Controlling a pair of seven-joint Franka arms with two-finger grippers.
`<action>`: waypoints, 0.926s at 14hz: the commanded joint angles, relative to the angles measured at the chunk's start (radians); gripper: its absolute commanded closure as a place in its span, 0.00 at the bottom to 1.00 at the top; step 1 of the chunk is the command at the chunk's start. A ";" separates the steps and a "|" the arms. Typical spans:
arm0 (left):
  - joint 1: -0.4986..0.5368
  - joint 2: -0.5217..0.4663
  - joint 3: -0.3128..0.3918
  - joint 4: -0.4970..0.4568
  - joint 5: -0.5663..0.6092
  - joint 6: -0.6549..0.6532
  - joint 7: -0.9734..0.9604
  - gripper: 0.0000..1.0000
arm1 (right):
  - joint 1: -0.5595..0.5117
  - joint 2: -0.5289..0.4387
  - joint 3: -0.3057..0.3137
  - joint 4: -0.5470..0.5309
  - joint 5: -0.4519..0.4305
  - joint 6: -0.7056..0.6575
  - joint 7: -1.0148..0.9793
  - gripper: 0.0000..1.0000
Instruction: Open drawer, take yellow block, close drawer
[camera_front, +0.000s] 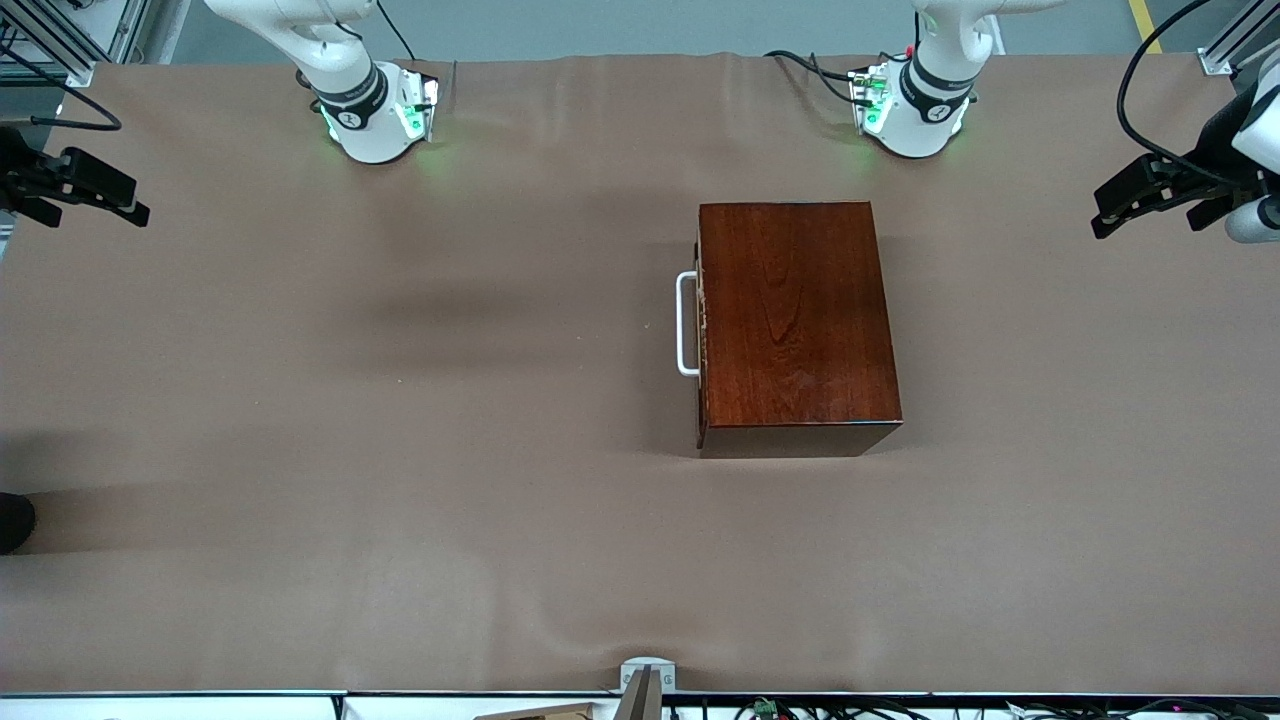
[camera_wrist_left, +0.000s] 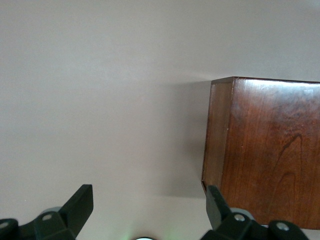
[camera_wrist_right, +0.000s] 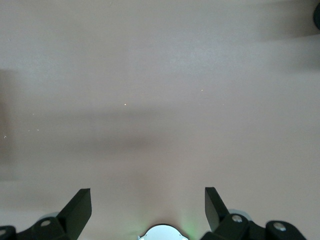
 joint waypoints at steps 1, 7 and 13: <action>0.003 0.006 0.000 0.026 0.002 -0.024 0.014 0.00 | -0.028 -0.003 0.021 0.002 -0.011 -0.006 -0.001 0.00; 0.006 0.006 0.003 0.026 0.003 -0.024 0.017 0.00 | -0.026 -0.003 0.021 0.002 -0.011 -0.006 -0.002 0.00; 0.006 0.008 0.006 0.026 0.006 -0.024 0.009 0.00 | -0.028 -0.002 0.021 0.002 -0.011 -0.006 -0.004 0.00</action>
